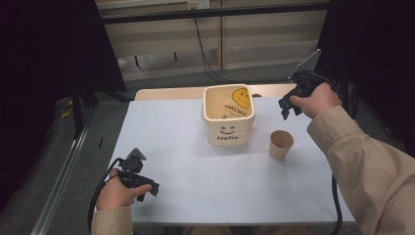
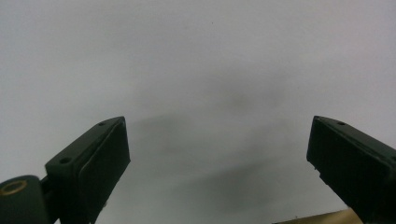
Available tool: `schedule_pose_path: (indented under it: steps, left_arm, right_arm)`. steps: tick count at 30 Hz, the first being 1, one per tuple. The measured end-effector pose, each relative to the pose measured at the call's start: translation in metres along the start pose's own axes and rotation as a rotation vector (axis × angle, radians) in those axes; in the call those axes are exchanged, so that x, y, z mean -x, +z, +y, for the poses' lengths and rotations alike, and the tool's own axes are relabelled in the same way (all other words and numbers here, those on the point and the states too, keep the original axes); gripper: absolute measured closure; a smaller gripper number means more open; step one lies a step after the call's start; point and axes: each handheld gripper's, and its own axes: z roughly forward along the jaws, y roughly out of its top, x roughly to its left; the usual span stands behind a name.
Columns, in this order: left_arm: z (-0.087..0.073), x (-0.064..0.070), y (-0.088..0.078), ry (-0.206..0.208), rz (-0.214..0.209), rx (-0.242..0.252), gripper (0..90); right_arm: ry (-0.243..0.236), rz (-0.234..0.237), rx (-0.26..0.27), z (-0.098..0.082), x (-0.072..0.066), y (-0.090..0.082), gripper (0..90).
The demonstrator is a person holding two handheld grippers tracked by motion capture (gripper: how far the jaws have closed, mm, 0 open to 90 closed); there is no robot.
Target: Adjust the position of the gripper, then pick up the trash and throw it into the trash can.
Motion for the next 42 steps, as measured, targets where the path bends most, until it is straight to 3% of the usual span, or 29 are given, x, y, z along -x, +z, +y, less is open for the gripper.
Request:
schedule_pose_path:
  steps: [13, 26, 42]
  left_arm:
    - [0.000, 0.001, 0.000, 0.007, 0.005, -0.002, 5.8]
    - [0.000, 0.001, 0.001, 0.008, 0.009, 0.002, 5.7]
    - [0.000, 0.000, 0.000, 0.008, 0.001, -0.004, 5.6]
  right_arm:
    - [-0.037, 0.031, -0.009, 0.002, -0.024, -0.001, 7.5]
    - [-0.057, 0.001, -0.032, 0.003, -0.029, 0.003, 6.5]
    - [-0.043, 0.023, -0.067, 0.000, -0.029, 0.045, 6.5]
